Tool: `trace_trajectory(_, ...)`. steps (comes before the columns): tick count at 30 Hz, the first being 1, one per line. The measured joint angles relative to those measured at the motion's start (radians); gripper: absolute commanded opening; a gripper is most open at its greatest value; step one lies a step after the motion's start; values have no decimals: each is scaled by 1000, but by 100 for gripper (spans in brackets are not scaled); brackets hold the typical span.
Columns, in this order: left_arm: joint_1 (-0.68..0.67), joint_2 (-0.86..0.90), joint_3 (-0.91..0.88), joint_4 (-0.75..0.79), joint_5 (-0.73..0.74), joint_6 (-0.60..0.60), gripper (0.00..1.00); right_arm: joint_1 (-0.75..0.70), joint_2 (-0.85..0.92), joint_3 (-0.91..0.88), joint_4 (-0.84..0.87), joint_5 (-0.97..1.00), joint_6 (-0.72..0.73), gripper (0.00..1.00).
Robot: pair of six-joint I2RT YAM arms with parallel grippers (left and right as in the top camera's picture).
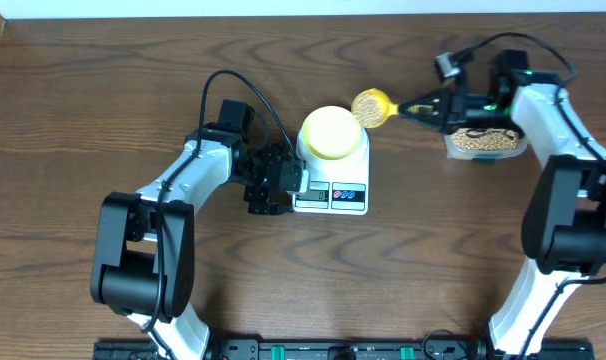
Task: Scoop item into bowl and weigh 50g on scale
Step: 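Carry the filled scoop with the right gripper over the bowl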
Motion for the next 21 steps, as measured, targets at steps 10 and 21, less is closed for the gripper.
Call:
trace_trajectory(10, 0, 0, 0, 0, 0, 0, 98, 79, 0, 0, 18, 0, 0, 1)
trace_trajectory(21, 0, 0, 0, 0, 0, 0, 98, 99, 0, 0, 120, 0, 31, 1)
